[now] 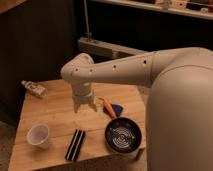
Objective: Pick up the ceramic cup
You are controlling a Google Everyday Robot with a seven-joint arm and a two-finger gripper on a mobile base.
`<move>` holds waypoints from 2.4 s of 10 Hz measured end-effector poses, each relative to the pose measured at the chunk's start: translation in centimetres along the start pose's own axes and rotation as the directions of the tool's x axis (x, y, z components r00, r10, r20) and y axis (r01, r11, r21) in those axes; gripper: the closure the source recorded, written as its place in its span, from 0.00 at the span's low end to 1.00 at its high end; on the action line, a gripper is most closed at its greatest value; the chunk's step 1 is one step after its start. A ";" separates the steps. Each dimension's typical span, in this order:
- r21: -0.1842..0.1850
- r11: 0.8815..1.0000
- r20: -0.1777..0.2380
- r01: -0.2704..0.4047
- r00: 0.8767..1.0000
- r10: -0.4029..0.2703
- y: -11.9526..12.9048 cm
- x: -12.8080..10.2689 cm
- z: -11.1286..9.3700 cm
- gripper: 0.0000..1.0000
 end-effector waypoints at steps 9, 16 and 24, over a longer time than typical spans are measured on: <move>0.000 1.000 -0.001 0.000 1.000 0.000 0.0 0.0 0.0 0.35; 0.000 1.000 -0.001 0.000 1.000 0.000 0.0 0.0 0.0 0.35; -0.038 0.999 -0.005 0.023 1.000 -0.023 0.3 0.0 0.3 0.35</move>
